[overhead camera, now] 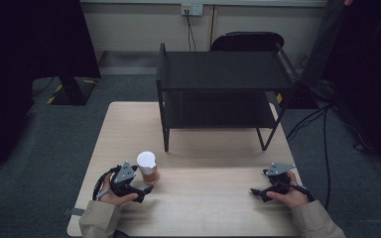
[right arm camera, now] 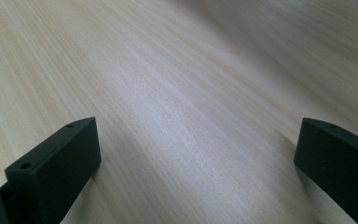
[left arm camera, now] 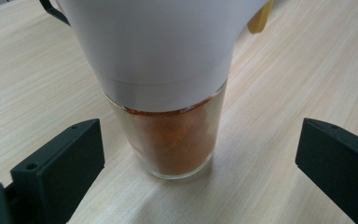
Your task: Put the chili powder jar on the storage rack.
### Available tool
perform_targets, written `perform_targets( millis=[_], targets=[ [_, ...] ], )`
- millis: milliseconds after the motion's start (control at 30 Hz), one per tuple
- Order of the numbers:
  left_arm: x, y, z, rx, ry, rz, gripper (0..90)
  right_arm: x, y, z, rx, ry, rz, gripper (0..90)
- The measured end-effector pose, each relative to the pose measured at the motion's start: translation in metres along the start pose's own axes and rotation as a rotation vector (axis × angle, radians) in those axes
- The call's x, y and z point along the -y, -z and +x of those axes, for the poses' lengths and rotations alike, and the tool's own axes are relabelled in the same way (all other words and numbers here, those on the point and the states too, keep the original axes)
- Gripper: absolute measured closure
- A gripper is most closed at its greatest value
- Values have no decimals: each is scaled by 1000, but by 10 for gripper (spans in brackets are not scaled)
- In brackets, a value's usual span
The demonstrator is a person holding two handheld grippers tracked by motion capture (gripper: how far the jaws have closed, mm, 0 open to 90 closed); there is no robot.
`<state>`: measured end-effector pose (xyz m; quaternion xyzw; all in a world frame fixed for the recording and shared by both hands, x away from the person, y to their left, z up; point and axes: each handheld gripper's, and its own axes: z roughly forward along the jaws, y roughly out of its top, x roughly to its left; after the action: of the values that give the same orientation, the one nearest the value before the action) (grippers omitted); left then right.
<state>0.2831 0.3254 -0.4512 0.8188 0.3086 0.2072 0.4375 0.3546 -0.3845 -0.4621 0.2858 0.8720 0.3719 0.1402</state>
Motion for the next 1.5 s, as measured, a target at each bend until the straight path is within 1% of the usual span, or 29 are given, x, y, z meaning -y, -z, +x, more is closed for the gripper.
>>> perform_targets(
  millis=[67, 333, 533, 567, 667, 700, 800, 833, 900, 933, 1033, 1067, 1200, 1233, 1300, 1400, 1500],
  targets=[
    [0, 0, -1, -8, 4, 3, 5, 0, 0, 0, 0, 0, -1, 0],
    [0, 0, -1, -8, 7, 5, 4, 0, 0, 0, 1, -2, -2, 0],
    [2, 3, -1, -11, 15, -1, 4, 0, 0, 0, 2, -2, 0, 0],
    [3, 4, -1, -12, 20, -9, 4, 0, 0, 0, 2, -3, 0, 0],
    [2, 3, -2, -20, 20, -9, 4, 0, 0, 0, 2, -2, -1, 0],
    [2, 2, -4, -30, 32, -14, 4, 0, 0, 0, 2, -2, 0, 0],
    [2, 1, -5, -34, 39, -19, 4, 0, 0, 0, 2, -2, 0, 0],
    [1, -1, -6, -41, 53, -27, 4, 0, 0, 0, 2, -3, -1, 0],
    [0, -2, -6, -44, 50, -24, 4, 0, -1, 0, 3, -4, -2, 0],
    [-1, -3, -8, -53, 57, -27, 3, 0, -1, 0, 3, -4, -2, 0],
    [-1, -7, -7, -52, 70, -36, 3, 0, -1, 1, 4, -5, -2, 0],
    [-2, -8, -8, -60, 74, -33, 3, 0, -1, 0, 3, -5, -3, 0],
    [-6, -15, -10, -67, 86, -33, 2, 0, -1, 0, 3, -5, -3, 0],
    [-7, -17, -9, -66, 83, -26, 3, 0, -1, 0, 3, -4, -3, 0],
    [-8, -20, -8, -64, 93, -22, 10, 0, -1, 0, 3, -4, -3, 0],
    [-6, -23, -7, -66, 104, -33, 14, 0, -1, 0, 2, -3, -3, 0],
    [-5, -24, -7, -75, 110, -51, 45, 0, -1, 0, 2, -4, -3, 0]
  ],
)
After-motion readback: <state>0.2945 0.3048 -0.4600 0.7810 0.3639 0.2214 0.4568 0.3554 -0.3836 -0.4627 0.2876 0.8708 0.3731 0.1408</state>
